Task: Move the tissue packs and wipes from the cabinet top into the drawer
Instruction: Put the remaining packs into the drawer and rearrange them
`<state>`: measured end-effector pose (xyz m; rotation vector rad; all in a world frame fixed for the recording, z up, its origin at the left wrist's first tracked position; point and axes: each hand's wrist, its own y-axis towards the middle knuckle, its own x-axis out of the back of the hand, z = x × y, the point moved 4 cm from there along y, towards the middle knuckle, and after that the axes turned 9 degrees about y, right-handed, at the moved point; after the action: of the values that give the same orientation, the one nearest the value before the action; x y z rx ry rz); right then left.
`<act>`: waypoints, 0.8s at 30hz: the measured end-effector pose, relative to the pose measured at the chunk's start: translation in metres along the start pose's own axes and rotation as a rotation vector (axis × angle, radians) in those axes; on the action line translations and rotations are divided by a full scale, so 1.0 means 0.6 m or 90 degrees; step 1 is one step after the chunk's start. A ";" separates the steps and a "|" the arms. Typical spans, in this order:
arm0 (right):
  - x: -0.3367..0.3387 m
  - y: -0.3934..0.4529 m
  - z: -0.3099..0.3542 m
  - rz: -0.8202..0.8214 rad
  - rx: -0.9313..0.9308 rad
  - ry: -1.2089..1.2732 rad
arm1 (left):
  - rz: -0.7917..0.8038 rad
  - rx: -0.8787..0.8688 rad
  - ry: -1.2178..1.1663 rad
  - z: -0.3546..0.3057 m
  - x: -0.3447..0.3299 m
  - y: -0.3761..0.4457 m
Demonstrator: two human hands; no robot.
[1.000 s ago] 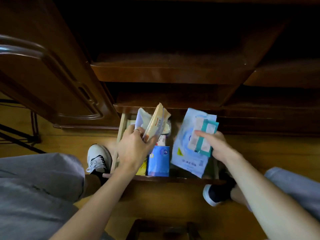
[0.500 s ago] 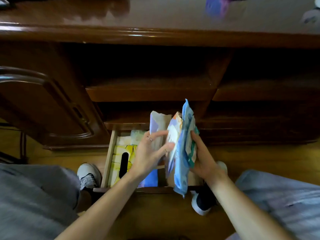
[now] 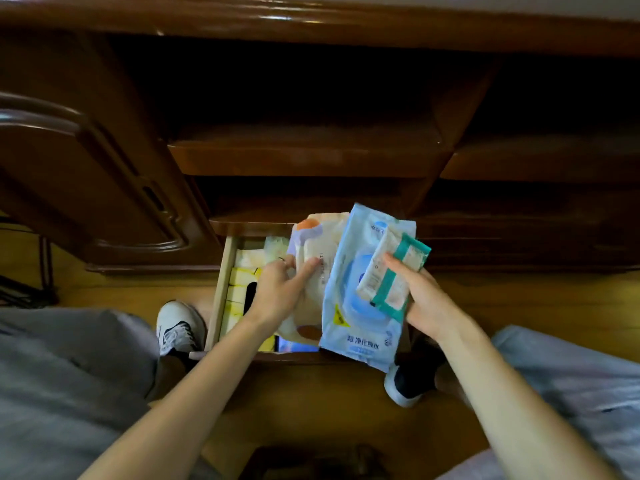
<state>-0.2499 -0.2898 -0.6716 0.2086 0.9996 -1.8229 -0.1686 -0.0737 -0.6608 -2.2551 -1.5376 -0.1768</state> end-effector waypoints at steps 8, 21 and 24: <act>-0.004 0.007 -0.028 0.025 -0.010 -0.066 | 0.078 -0.002 -0.013 -0.002 -0.024 -0.016; 0.049 0.011 -0.014 -0.049 0.075 -0.057 | -0.008 0.111 -0.019 0.016 -0.018 0.001; 0.087 0.017 0.024 -0.179 0.121 -0.097 | -0.032 0.083 -0.104 0.007 0.036 0.019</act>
<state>-0.2625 -0.3376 -0.6960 0.0438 0.7791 -2.1582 -0.1502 -0.0568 -0.6602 -2.1763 -1.6381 0.0933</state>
